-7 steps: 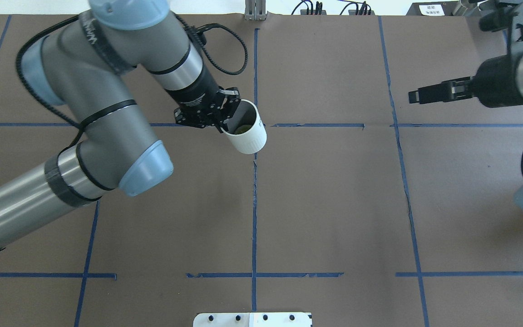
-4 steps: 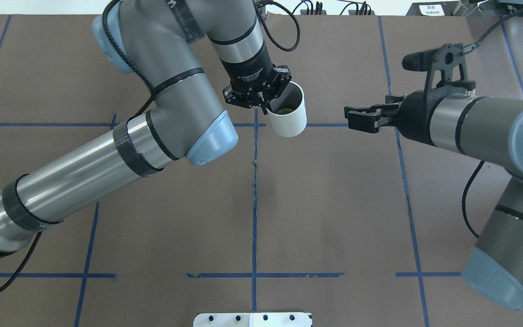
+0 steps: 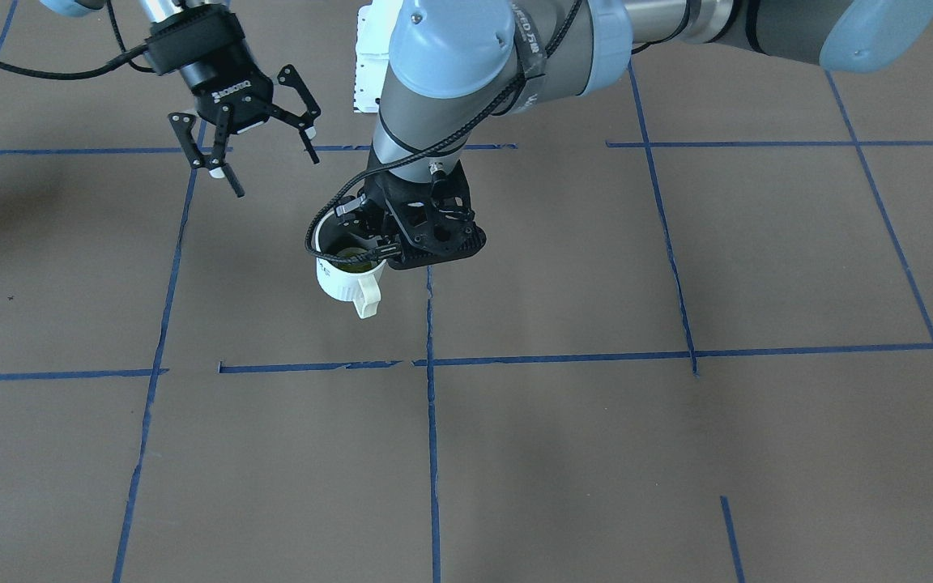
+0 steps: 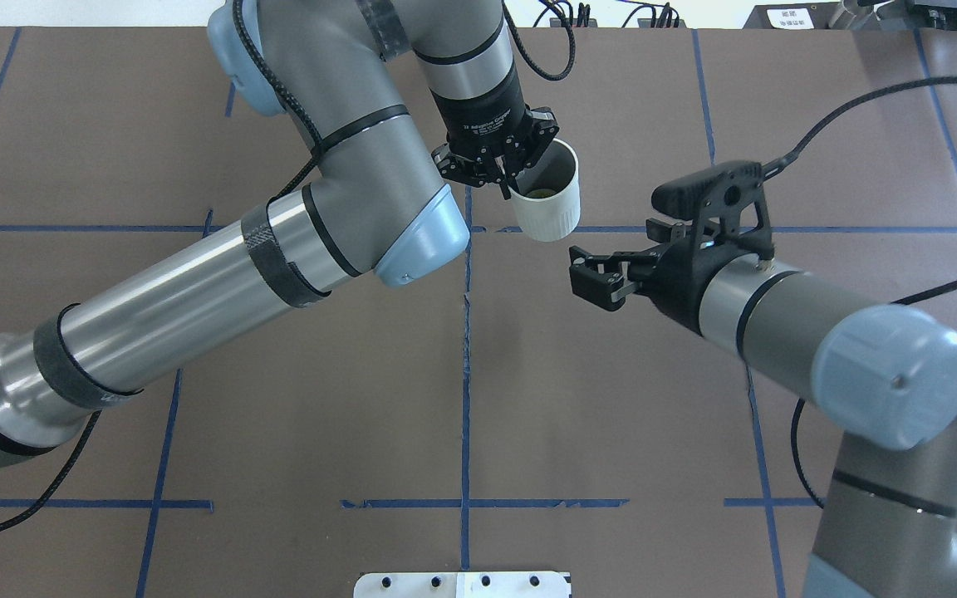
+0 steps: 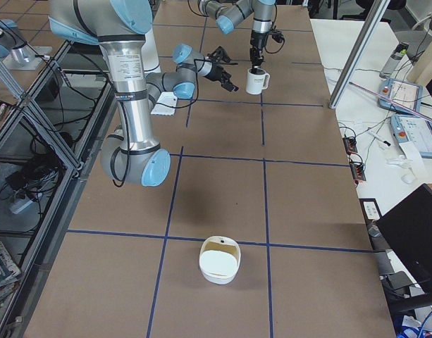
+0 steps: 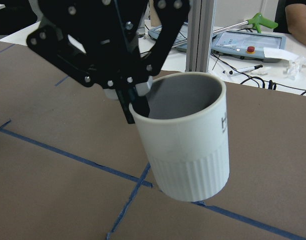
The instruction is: Left arm hands cup to right arm to dump lemon
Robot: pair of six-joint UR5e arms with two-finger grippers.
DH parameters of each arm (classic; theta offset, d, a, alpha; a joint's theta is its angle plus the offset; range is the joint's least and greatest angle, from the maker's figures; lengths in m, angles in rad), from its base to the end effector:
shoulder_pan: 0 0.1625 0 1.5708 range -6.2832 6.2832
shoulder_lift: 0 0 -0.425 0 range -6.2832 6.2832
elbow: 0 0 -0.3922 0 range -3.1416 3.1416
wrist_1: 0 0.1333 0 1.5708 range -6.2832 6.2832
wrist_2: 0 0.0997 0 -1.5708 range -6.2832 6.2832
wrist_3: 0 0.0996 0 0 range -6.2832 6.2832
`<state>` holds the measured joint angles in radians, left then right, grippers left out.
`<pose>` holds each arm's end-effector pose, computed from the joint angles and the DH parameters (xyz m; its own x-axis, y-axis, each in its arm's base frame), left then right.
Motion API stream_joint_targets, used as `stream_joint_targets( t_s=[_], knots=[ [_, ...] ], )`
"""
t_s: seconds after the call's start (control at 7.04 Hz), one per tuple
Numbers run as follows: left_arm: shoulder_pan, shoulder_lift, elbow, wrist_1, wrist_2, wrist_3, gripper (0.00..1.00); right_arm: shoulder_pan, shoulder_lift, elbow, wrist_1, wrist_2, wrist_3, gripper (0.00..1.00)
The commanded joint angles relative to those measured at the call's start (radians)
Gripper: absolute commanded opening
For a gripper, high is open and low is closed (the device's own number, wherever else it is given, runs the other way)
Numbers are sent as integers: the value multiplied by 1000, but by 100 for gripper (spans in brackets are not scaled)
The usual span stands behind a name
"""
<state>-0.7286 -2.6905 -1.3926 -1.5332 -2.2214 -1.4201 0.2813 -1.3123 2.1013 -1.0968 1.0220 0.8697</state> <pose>0.5015 -0.5453 0.0014 0.4825 -0.2705 -0.8331 0.1035 0.9621 -0.2524 -0.4252 -0.3157 0.2258 0.6833 -0.3754 0.6263 -0.3582 0.5751 0.7355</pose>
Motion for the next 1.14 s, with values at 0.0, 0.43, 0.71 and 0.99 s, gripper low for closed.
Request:
stream_joint_targets(
  t_s=[0.0,0.43,0.71,0.99],
  knots=[
    [0,6,-9,18,-27,3,0,-73,30,-55,0,-159,-35,100],
    [2,20,-37,18,-27,4,0,-102,27,-58,81,-305,-34,100],
    [8,60,-93,18,-29,4,0,-106,28,-76,106,-342,-35,100],
    [44,95,-147,21,-29,3,0,-108,30,-93,107,-347,-35,100]
  ],
)
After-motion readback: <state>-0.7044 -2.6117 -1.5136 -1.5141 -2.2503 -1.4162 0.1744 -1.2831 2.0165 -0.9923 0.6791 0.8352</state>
